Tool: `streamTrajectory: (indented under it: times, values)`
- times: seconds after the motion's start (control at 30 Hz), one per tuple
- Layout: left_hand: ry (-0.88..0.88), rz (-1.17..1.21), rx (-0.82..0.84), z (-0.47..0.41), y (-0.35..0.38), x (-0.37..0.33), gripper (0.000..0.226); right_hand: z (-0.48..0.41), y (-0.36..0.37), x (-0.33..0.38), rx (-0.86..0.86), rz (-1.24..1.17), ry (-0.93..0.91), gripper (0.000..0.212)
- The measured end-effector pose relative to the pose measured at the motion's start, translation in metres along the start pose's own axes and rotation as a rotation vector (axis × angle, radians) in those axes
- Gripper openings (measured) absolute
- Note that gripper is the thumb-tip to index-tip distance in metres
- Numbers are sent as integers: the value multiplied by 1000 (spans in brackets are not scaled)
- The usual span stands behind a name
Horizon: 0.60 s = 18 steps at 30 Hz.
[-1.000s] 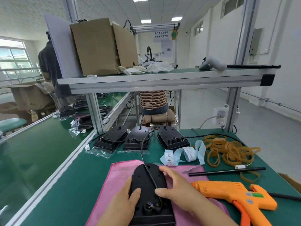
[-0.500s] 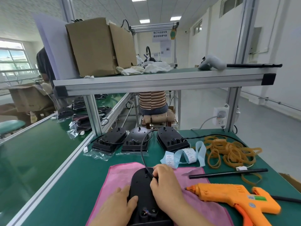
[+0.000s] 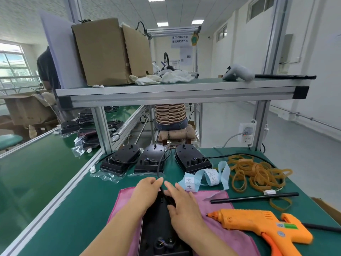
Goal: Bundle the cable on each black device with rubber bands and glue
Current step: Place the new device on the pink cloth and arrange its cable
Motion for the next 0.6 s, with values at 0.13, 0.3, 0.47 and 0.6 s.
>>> streamTrajectory:
  times: [0.13, 0.3, 0.47, 0.6]
  values:
    - [-68, 621, 7, -11, 1, -1, 15, 3, -1, 0, 3, -46, 6, 71]
    - [-108, 980, 45, -9, -2, 10, 17, 7, 2, -2, -61, -149, 23, 67]
    - [-105, 1008, 69, -9, -9, 10, 21, 8, 4, -5, -67, -265, 58, 63]
    - [53, 747, 12, -7, -23, 3, 18, 8, 4, -6, -61, -301, 83, 56]
Point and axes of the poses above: each hand's wrist, its own z-axis away from the middle knuckle, its own y-axis out of the palm, x = y × z, the point moved 4 cm from there along -z, towards the middle knuckle, and after that the axes turned 8 degrees about x, right-handed, at the moved point
